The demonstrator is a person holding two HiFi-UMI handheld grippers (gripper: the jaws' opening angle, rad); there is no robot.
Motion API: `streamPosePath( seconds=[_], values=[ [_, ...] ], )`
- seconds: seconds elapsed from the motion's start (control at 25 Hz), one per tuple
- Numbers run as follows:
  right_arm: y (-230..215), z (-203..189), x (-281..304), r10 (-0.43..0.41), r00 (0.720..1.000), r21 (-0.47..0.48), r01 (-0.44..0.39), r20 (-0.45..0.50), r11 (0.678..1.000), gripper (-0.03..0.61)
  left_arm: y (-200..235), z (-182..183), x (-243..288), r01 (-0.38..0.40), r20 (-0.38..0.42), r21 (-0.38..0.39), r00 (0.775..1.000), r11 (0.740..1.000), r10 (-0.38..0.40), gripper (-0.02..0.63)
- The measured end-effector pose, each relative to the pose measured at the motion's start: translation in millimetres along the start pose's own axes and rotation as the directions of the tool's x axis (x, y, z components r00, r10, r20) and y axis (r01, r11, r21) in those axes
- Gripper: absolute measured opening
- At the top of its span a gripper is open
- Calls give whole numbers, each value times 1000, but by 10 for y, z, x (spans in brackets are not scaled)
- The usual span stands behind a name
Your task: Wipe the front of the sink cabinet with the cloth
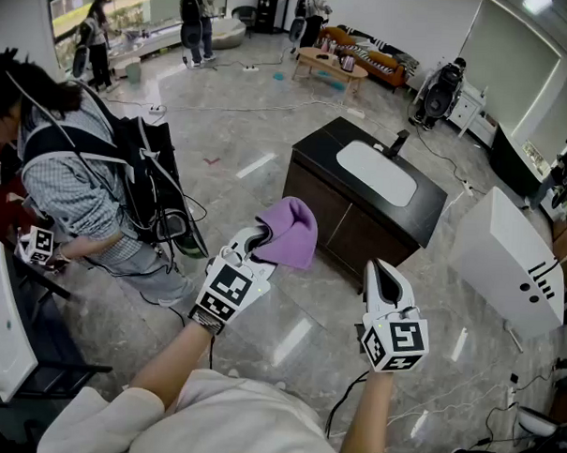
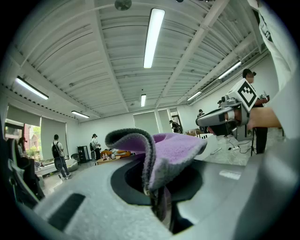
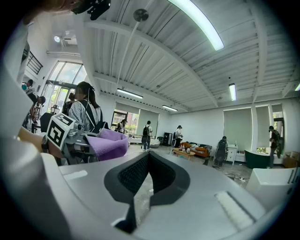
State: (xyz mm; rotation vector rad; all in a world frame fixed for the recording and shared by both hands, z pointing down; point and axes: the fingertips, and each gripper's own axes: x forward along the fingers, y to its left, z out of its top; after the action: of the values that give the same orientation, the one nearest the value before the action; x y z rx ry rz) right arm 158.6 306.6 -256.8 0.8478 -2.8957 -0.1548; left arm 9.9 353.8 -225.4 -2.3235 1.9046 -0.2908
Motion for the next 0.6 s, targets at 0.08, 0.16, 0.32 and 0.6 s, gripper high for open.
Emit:
streamPosePath(
  seconds=[0.08,0.16,0.32,0.6],
  values=[
    [14,24,11,7,1000,6,-7,17,1000,6,22,1,10,2,-1,-2,1000,1000,-2,44],
    [27,53,13,19,999,18,-20,41,1000,6,32,-11,22,6,-6,-4,1000,1000,-6,44],
    [-4,49,29,29,998,36,-31,50,999,8,14,-45,57,16,-20,-5,1000,1000,-16,44],
    [-272,2,-46,36,999,37,-36,16,999,8,-174,8,220,8,-55,-56,998,998,-11,44]
  ],
)
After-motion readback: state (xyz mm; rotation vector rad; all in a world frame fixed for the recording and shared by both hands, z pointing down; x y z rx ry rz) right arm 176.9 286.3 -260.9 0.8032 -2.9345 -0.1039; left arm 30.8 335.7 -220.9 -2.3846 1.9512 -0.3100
